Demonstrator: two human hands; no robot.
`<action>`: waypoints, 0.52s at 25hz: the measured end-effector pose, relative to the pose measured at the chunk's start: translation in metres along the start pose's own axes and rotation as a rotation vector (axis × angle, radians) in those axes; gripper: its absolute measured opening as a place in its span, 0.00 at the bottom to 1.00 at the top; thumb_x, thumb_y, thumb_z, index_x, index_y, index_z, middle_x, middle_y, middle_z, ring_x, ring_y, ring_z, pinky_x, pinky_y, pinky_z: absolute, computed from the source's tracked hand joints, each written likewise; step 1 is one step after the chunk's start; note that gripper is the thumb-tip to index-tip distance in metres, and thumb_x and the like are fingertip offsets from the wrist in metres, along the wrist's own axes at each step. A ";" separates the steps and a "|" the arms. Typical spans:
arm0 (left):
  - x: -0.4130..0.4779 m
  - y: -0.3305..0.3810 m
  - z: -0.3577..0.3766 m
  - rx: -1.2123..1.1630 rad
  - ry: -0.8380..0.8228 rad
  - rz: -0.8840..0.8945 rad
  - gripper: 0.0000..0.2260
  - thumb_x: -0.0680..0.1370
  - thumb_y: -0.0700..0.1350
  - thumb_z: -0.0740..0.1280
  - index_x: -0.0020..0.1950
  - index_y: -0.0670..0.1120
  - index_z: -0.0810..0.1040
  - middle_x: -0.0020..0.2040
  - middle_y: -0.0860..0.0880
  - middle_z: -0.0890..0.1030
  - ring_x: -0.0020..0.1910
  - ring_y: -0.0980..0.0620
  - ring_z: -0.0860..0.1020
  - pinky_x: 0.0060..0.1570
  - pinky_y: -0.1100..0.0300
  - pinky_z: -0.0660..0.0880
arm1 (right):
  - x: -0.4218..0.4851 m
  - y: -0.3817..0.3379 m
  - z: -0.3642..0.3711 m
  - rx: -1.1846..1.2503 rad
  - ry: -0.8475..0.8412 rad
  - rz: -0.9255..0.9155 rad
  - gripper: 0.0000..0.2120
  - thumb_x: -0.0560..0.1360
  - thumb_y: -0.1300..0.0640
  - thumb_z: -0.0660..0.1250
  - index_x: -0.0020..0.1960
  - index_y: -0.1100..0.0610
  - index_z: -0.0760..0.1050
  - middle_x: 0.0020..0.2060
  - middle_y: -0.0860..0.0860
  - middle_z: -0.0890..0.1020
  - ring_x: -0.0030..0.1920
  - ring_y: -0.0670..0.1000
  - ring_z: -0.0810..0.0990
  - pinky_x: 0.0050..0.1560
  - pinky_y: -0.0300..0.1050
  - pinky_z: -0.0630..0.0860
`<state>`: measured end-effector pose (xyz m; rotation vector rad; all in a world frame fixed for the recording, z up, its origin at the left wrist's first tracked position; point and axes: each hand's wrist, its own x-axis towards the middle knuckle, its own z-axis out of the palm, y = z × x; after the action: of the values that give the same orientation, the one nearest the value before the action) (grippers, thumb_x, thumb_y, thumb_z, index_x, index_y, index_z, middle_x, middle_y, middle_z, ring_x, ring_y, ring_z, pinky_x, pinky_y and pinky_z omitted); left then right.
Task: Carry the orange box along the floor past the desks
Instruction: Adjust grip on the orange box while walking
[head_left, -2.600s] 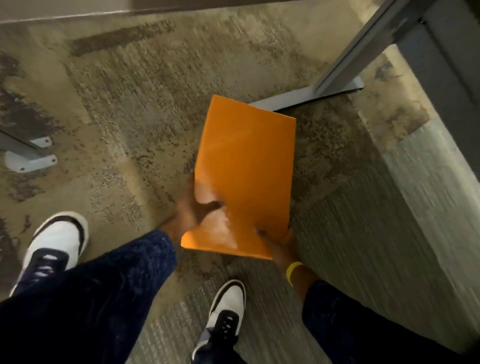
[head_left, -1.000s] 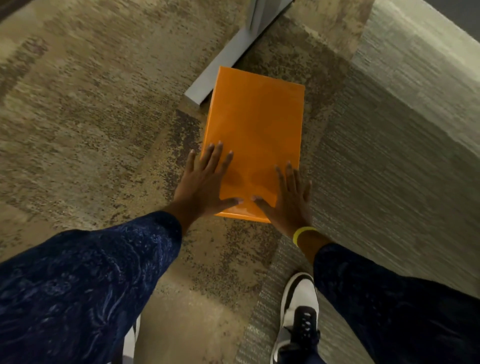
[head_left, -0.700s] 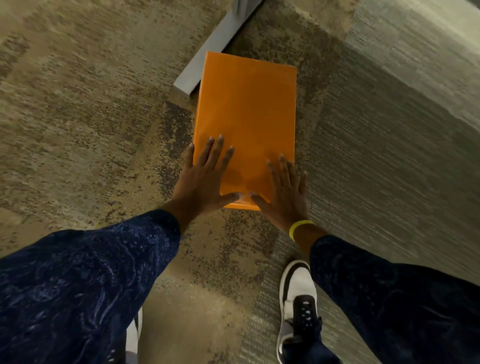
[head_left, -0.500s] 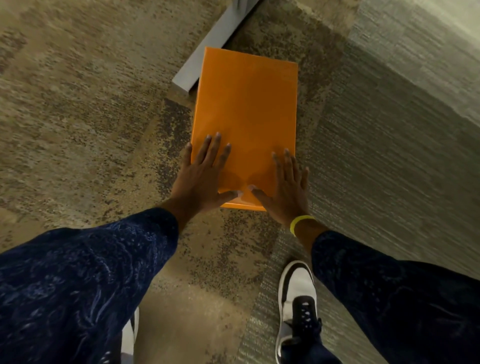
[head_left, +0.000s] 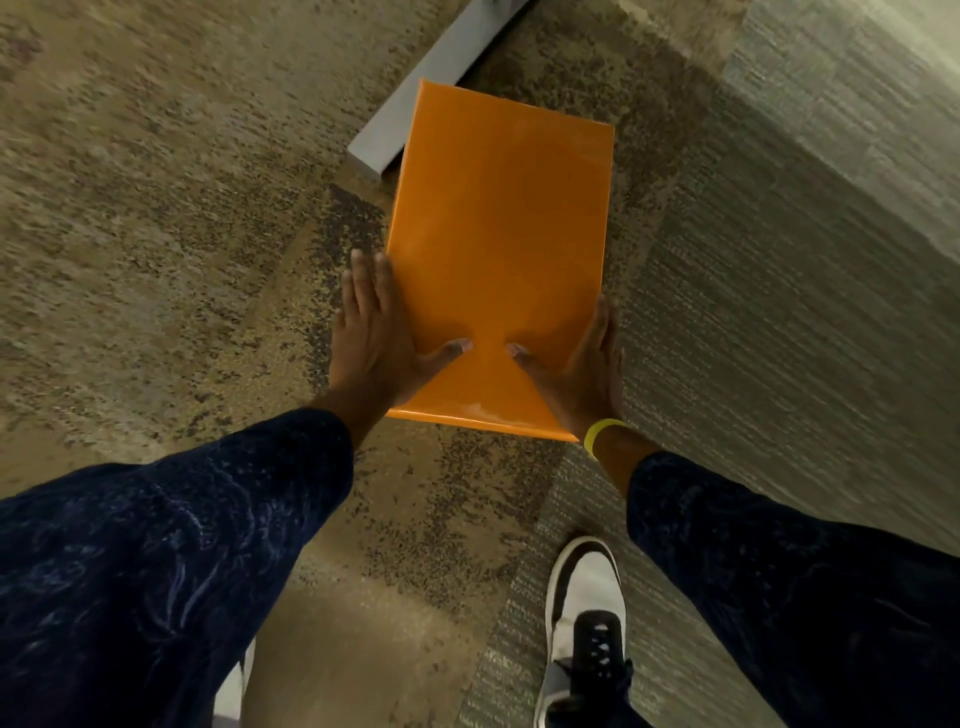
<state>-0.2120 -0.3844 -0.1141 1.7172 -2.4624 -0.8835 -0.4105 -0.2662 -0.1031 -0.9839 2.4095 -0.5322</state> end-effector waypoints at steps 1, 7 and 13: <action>-0.003 0.000 0.002 -0.068 -0.017 -0.047 0.62 0.63 0.80 0.62 0.81 0.44 0.40 0.83 0.39 0.46 0.81 0.37 0.51 0.74 0.35 0.60 | 0.001 0.001 0.001 0.061 0.002 0.041 0.62 0.61 0.28 0.72 0.80 0.54 0.42 0.80 0.57 0.50 0.79 0.60 0.53 0.75 0.64 0.58; -0.010 -0.006 0.008 -0.375 -0.015 -0.114 0.56 0.65 0.71 0.73 0.81 0.50 0.46 0.79 0.45 0.64 0.71 0.41 0.73 0.60 0.43 0.74 | -0.008 0.008 0.005 0.387 -0.046 0.263 0.61 0.59 0.36 0.80 0.80 0.54 0.49 0.73 0.56 0.69 0.68 0.58 0.74 0.65 0.59 0.75; -0.011 -0.013 0.004 -0.567 -0.047 -0.032 0.54 0.67 0.63 0.77 0.81 0.52 0.47 0.77 0.46 0.68 0.69 0.44 0.74 0.59 0.45 0.78 | -0.012 0.009 0.004 0.450 -0.048 0.268 0.54 0.61 0.42 0.81 0.77 0.56 0.58 0.68 0.54 0.75 0.61 0.55 0.79 0.57 0.48 0.77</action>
<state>-0.1975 -0.3765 -0.1205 1.5370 -1.9328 -1.4585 -0.4062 -0.2522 -0.1076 -0.4689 2.1899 -0.8855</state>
